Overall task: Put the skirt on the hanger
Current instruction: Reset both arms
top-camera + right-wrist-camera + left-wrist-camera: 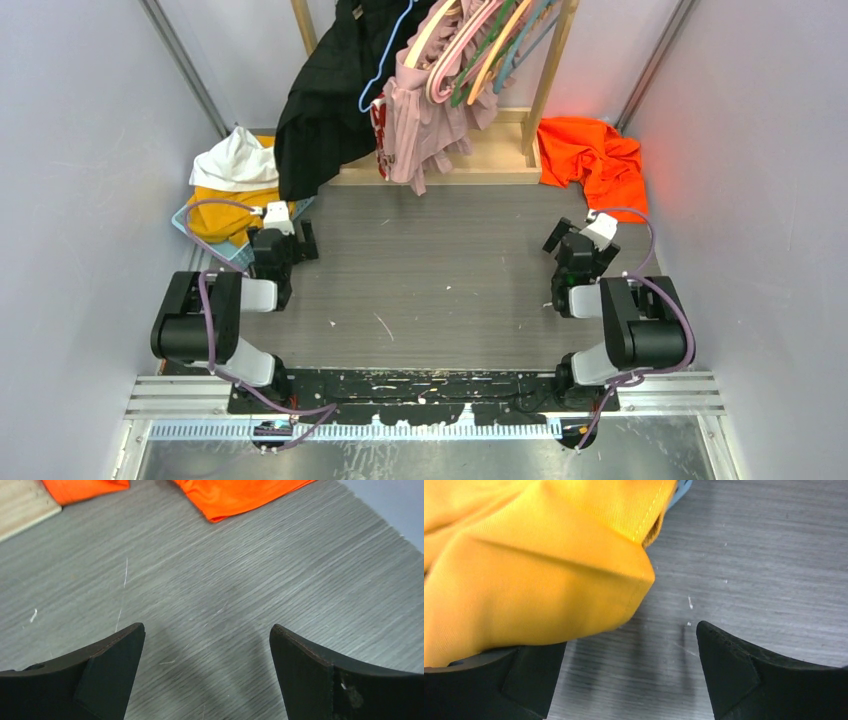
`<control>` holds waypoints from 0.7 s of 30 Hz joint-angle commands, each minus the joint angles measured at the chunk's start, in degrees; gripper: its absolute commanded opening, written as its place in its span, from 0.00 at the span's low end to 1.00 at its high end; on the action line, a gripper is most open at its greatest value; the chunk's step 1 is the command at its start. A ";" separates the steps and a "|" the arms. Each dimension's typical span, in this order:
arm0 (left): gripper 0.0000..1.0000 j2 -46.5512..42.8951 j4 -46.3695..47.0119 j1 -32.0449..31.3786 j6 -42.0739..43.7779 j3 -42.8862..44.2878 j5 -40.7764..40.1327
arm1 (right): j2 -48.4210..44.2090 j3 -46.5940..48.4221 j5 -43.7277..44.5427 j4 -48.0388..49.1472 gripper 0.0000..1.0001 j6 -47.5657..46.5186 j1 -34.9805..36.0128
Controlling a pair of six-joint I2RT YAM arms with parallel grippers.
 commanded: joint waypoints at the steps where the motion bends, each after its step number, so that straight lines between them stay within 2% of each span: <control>1: 0.99 2.46 14.64 -0.24 1.06 -2.74 1.30 | 4.02 1.01 -5.20 10.05 1.00 -4.06 0.52; 3: 0.99 1.50 12.11 -0.21 0.93 -2.31 1.47 | 6.41 -2.12 -6.44 19.22 1.00 -5.89 0.97; 11: 0.99 2.05 13.52 -0.26 1.04 -2.44 1.50 | 5.74 2.83 -12.23 8.84 1.00 -8.13 1.45; 21: 1.00 2.02 13.52 -0.23 0.96 -2.53 1.49 | 5.71 2.82 -12.20 8.55 1.00 -8.13 1.42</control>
